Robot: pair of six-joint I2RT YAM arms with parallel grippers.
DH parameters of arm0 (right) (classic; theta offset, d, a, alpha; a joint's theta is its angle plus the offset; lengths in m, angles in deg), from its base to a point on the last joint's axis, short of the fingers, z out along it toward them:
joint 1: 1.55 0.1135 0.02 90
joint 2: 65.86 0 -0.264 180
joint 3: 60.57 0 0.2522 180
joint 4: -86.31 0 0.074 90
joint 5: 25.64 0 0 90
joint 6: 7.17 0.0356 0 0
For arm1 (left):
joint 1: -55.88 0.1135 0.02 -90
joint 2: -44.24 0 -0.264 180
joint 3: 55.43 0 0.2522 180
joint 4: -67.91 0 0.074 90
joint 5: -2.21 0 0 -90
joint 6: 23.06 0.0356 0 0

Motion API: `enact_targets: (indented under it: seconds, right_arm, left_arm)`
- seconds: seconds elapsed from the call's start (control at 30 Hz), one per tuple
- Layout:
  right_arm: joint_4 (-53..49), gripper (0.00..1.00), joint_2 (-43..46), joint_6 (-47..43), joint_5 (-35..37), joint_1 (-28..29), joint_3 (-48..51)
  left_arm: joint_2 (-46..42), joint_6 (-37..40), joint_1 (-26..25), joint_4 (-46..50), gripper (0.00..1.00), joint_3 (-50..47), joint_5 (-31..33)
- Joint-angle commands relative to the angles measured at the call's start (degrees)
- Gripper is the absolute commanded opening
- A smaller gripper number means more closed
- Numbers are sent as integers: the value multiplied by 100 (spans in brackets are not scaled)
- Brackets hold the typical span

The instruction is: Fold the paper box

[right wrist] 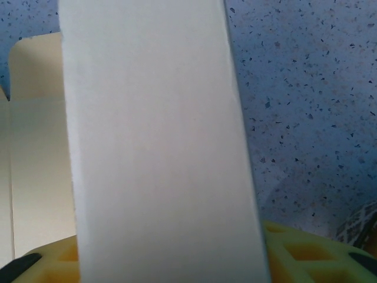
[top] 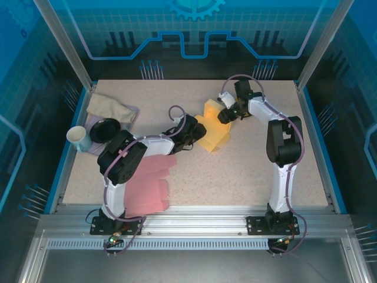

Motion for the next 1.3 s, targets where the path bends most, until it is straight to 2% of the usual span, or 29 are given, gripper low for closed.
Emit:
enact_targets:
  seconds: [0.0, 0.07, 0.13, 0.2, 0.3, 0.47, 0.6, 0.77, 0.87, 0.93, 1.0, 1.1, 1.27]
  right_arm:
    - [-122, 50, -96, 84, -157, -55, -145]
    - [-111, 50, -87, 97, -153, -68, -129]
    - [-111, 50, -105, 102, -156, -82, -142]
    - [-125, 50, -123, 105, -160, -94, -177]
    - [-136, 50, -153, 128, -173, -100, -242]
    - [-207, 50, -228, 148, -177, -106, -365]
    - [-234, 50, -228, 159, -185, -100, -380]
    - [-206, 50, -167, 128, -192, -106, -282]
    - [-206, 50, -191, 125, -218, -111, -278]
    - [-195, 50, -197, 131, -233, -106, -289]
    - [-181, 50, -193, 135, -274, -109, -285]
    - [-121, 50, -136, 216, -395, -125, -263]
    - [539, 51, 535, 578, -841, -186, 90]
  left_arm:
    - [73, 15, 94, 62, 45, 277, 16]
    - [-155, 252, 178, 752, 47, 443, 188]
    - [-322, 661, 336, 1847, 50, 832, 339]
    - [-336, 849, 638, 2333, 51, 963, -65]
    - [-412, 1052, 981, 2196, 53, 590, -588]
    - [-276, 1591, 1114, 1188, 57, 128, -1233]
    - [84, 1794, 1109, 802, 55, 249, -1463]
    - [413, 1606, 1102, 233, 51, 253, -1695]
    - [597, 1667, 1105, 265, 47, 374, -1690]
    - [631, 1738, 1105, 243, 40, 388, -1681]
    - [589, 1759, 1104, 165, 27, 367, -1712]
    - [410, 1852, 1106, 250, 0, 404, -1642]
    - [-46, 2663, 1092, 1702, 0, 967, -1148]
